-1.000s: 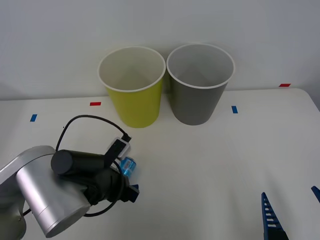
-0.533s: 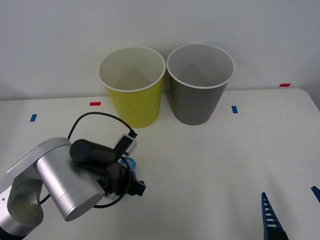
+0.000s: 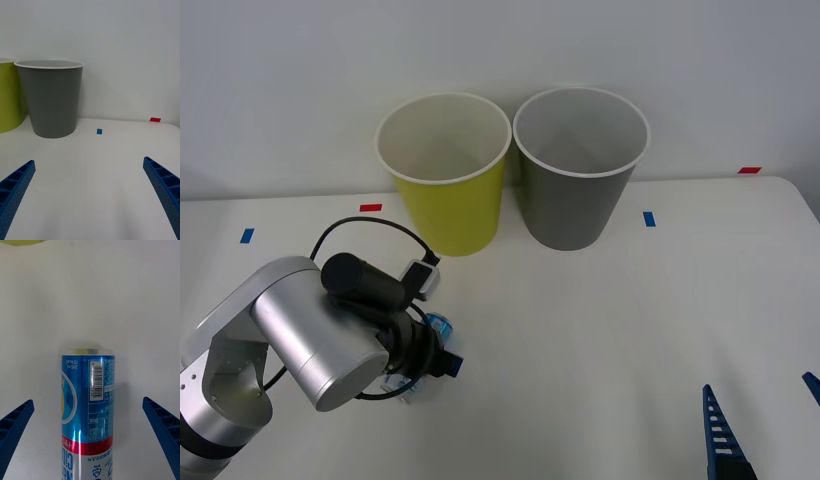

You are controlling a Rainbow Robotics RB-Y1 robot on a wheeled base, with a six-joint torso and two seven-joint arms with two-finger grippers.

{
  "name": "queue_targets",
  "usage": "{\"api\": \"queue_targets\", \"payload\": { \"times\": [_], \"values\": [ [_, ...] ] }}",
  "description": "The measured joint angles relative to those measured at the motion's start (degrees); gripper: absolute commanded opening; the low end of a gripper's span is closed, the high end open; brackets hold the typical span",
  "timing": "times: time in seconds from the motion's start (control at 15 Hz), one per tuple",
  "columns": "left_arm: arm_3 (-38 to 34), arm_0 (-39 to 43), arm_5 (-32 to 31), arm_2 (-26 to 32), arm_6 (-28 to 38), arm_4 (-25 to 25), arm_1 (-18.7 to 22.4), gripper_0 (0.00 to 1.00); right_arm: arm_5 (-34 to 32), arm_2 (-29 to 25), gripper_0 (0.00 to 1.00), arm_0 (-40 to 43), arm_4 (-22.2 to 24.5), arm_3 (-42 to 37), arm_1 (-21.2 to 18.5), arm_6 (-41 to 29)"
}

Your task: Put cans in the gray bin and PET bottles in the light green bin.

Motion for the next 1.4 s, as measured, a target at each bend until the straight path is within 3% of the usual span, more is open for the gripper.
{"api": "queue_targets", "payload": {
  "times": [1.4],
  "values": [
    [15.9,-7.6,2.0,-0.1,-0.6,3.1,-5.2,1.00,0.0,0.0,1.00,0.0,0.0,0.0,0.0,0.0]
  ]
}}
